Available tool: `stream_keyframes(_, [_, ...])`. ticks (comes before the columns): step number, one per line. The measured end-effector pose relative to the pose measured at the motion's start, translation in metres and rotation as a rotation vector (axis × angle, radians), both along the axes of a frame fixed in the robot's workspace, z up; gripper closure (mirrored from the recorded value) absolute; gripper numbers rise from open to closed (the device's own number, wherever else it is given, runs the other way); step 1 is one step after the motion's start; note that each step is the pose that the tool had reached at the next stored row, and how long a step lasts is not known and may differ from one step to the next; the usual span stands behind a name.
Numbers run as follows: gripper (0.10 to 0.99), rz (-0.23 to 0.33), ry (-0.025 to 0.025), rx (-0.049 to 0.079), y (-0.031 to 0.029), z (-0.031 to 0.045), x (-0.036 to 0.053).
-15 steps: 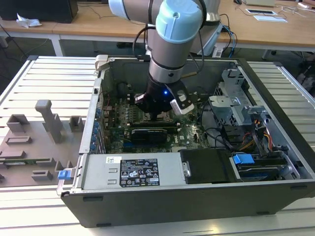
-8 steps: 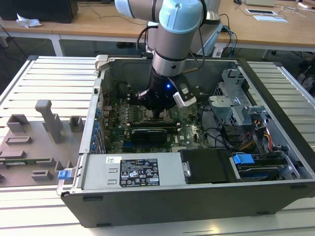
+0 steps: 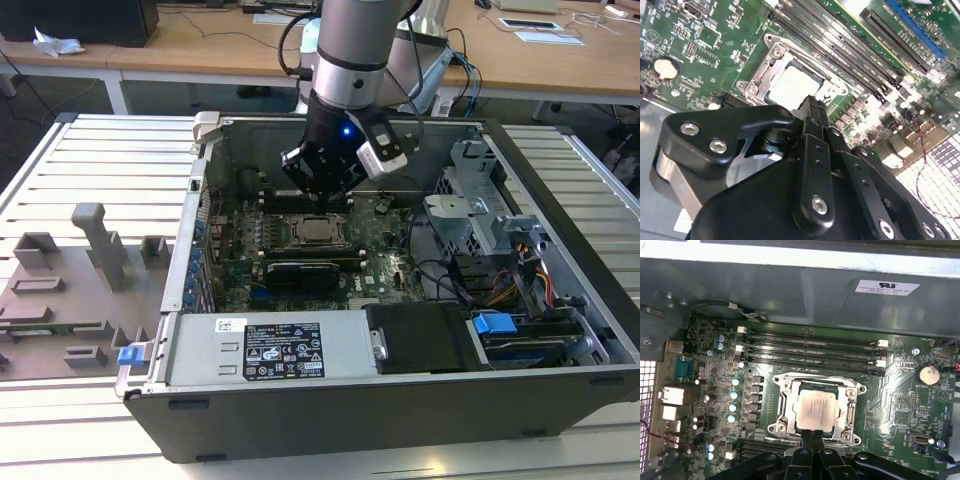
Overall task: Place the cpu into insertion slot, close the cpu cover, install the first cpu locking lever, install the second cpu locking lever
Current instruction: 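Install the second cpu locking lever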
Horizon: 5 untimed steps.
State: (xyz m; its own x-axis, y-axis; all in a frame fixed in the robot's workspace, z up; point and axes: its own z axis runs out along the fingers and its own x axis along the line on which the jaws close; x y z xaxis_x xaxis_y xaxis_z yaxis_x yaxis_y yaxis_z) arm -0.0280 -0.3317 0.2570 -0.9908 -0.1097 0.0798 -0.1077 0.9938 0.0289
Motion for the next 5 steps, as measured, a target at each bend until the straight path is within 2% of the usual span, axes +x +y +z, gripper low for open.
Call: stream_keyframes(5, [0.980, 0.000, 0.0000, 0.000, 0.0000, 0.0001, -0.0001])
